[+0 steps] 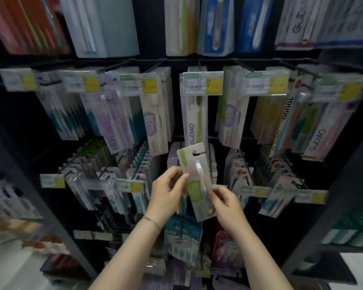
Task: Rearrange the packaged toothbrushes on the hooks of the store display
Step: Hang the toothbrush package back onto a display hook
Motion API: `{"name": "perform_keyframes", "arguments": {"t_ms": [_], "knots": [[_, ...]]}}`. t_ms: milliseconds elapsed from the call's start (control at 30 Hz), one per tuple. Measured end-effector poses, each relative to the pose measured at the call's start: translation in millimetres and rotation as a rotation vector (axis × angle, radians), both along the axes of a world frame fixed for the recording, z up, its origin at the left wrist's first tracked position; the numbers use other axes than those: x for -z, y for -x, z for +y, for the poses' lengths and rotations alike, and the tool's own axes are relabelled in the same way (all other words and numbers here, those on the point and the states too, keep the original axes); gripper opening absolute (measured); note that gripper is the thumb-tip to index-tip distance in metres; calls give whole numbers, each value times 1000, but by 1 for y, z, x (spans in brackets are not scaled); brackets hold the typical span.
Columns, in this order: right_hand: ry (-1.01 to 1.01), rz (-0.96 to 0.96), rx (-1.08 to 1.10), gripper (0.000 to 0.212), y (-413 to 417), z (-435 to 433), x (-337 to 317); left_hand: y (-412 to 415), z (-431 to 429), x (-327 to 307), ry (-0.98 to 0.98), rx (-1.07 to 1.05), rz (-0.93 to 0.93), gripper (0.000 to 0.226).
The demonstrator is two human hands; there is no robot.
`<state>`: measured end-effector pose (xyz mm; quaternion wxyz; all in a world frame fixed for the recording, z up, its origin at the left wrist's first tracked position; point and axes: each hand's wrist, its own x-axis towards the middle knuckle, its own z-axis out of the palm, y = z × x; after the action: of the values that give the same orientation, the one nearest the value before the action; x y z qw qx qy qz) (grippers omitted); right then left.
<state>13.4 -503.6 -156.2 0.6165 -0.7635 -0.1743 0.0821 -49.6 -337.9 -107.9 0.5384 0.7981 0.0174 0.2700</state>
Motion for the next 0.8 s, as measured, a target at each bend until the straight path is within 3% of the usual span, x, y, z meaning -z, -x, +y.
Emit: {"name": "perform_keyframes", "arguments": {"t_ms": [267, 700, 800], "knots": [[-142, -64, 167, 17, 3, 6, -21, -15, -8, -9, 190, 112, 26, 12], [-182, -224, 315, 18, -50, 6, -49, -69, -21, -25, 137, 160, 63, 17], [-220, -229, 347, 18, -62, 4, -58, -81, -27, -32, 131, 221, 87, 30]]}}
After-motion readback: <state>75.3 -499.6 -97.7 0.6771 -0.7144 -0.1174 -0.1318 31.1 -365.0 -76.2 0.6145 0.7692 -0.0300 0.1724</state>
